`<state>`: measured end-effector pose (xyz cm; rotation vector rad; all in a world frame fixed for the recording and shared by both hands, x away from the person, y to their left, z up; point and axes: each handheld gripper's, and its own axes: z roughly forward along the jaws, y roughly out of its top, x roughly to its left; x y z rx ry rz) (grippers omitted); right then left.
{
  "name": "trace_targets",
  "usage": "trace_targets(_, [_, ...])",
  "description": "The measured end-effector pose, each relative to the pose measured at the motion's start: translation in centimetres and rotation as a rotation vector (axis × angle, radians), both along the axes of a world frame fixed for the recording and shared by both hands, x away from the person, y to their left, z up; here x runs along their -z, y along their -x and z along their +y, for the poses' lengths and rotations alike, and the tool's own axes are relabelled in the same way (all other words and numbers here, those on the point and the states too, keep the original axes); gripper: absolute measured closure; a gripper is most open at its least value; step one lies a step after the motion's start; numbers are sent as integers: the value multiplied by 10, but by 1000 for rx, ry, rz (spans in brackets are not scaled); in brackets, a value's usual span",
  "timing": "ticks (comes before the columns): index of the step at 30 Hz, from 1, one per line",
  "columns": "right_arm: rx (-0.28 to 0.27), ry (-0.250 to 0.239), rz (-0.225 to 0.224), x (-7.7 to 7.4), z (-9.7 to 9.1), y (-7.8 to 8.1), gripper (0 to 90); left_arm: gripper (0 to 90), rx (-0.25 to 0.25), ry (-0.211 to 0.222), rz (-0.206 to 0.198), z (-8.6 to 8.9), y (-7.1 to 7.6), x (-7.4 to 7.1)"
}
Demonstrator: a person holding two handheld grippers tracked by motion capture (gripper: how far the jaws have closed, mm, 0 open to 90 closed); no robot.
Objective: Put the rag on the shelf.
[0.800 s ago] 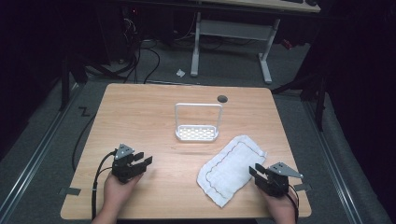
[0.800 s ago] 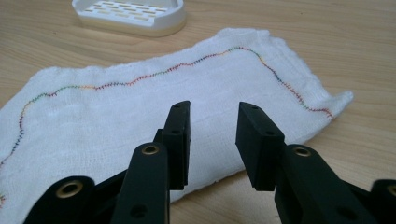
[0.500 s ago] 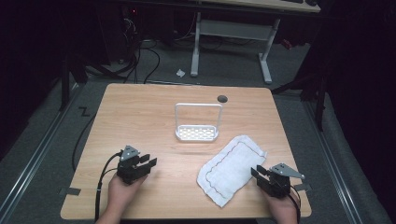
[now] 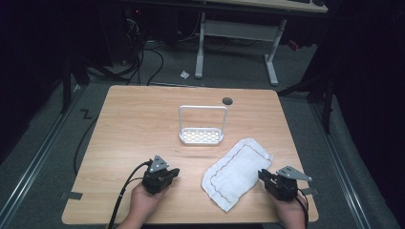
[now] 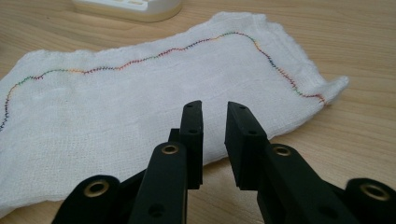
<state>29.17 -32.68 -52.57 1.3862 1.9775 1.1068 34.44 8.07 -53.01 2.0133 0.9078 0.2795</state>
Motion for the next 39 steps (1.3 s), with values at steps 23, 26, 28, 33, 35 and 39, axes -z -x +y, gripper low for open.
trace_targets(23, [-20, 2, 3, 0, 1, 2, 790, 900, 210, -38, 55, -83, -1, 6])
trace_targets(26, [-26, 2, 1, 0, 3, 3, 789, 900, 216, -33, 72, -70, 9, 7])
trace_targets(28, [-28, 15, -7, 0, 3, 3, 789, 900, 220, -28, 77, -60, 17, 7])
trace_targets(33, [-30, 26, 0, 0, 6, 4, 788, 900, 196, 11, 126, -23, 38, 8])
trace_targets(35, [-32, 27, -1, 0, 7, 4, 789, 900, 185, 19, 137, -19, 40, 8])
trace_targets(39, [-35, 35, -3, 0, 10, 3, 788, 899, 142, 92, 122, -10, 38, -4])
